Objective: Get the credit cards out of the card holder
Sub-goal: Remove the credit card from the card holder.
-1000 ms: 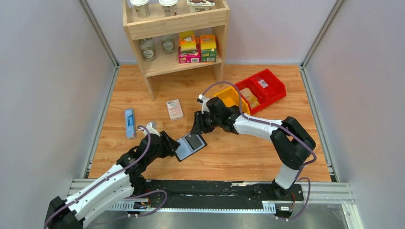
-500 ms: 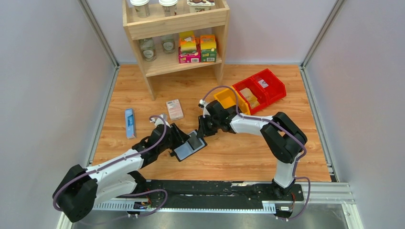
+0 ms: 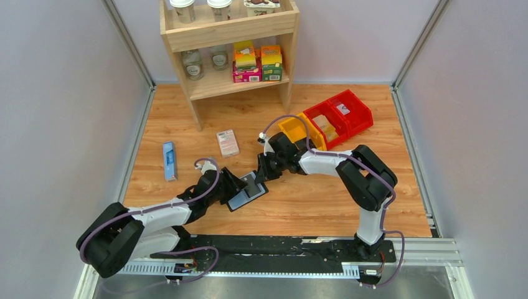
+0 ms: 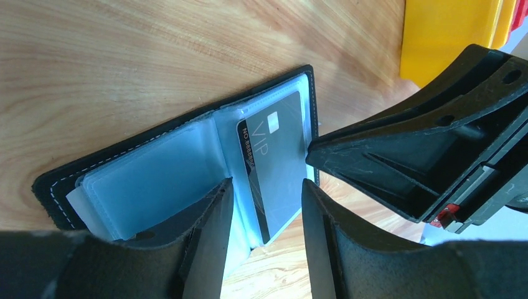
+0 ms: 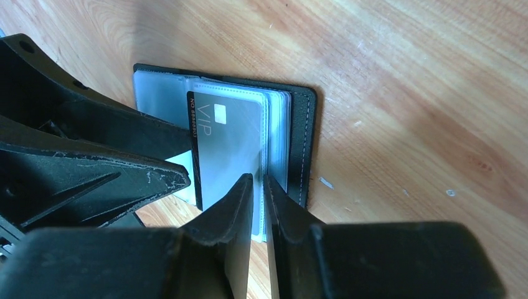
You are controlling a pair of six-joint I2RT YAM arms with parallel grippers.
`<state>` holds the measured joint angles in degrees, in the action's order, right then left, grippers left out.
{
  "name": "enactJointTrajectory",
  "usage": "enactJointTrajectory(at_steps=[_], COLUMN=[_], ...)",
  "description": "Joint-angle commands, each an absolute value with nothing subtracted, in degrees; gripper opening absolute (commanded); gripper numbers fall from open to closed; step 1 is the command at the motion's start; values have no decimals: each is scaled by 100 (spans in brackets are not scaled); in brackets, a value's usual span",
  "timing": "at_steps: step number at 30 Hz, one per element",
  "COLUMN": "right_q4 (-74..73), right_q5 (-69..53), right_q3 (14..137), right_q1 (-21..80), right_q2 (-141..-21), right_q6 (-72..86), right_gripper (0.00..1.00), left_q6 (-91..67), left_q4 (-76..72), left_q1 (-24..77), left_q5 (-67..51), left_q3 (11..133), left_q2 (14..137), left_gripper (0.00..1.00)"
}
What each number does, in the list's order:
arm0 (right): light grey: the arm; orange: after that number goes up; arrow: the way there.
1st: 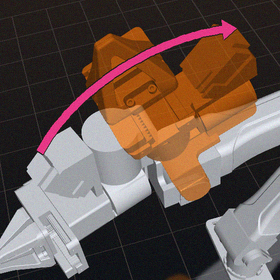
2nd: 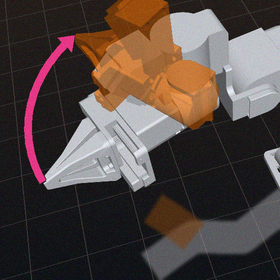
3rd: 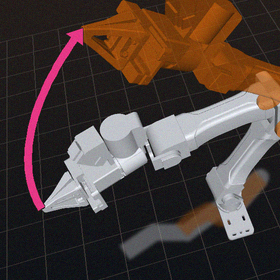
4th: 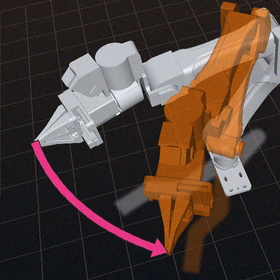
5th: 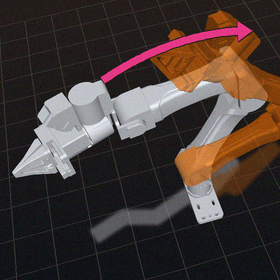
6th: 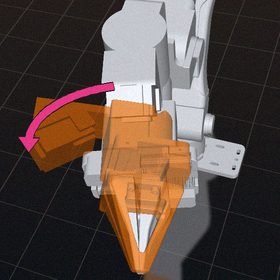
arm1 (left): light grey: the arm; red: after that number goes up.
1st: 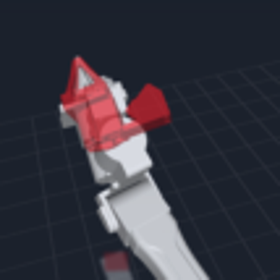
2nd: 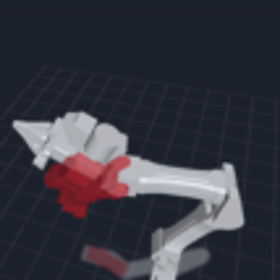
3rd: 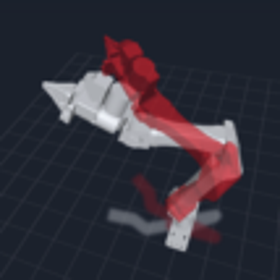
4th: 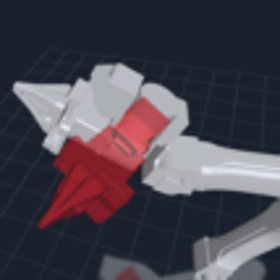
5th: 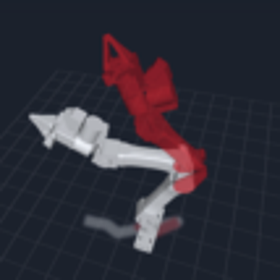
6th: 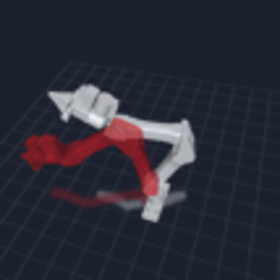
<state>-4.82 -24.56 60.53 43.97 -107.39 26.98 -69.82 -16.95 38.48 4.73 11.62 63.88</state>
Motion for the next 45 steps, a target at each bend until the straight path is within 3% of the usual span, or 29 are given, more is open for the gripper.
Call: enactJointTrajectory(at_steps=[1, 8, 14, 22, 39, 45], right_q4=[-229, -149, -158, -150, -114, -176], right_q5=[-2637, -2681, -2619, -2610, -2637, -2531], right_q3=[5924, 5836, 5827, 5827, 5801, 5792], right_q1=[4421, 4430, 4430, 4430, 4438, 4438], right_q2=[-10819, -10802, -10828, -10854, -10872, -10890], right_q6=[2804, 2909, 2918, 2936, 2971, 2936], right_gripper=[19, 18, 18, 18, 18, 18], left_q6=[-7216, -7269, -7190, -7198, -7172, -7181], left_q4=[-2354, -3251, -3489, -3560, -3963, -3885], left_q1=[3823, 3823, 3823, 3832, 3832, 3832], left_q5=[360, 106, 44, 114, -193, -123], left_q3=[976, 817, 817, 694, 835, 730], left_q2=[6547, 6653, 6320, 5810, 6653, 6365], left_gripper=[53, 50, 36, 26, 24, 9])
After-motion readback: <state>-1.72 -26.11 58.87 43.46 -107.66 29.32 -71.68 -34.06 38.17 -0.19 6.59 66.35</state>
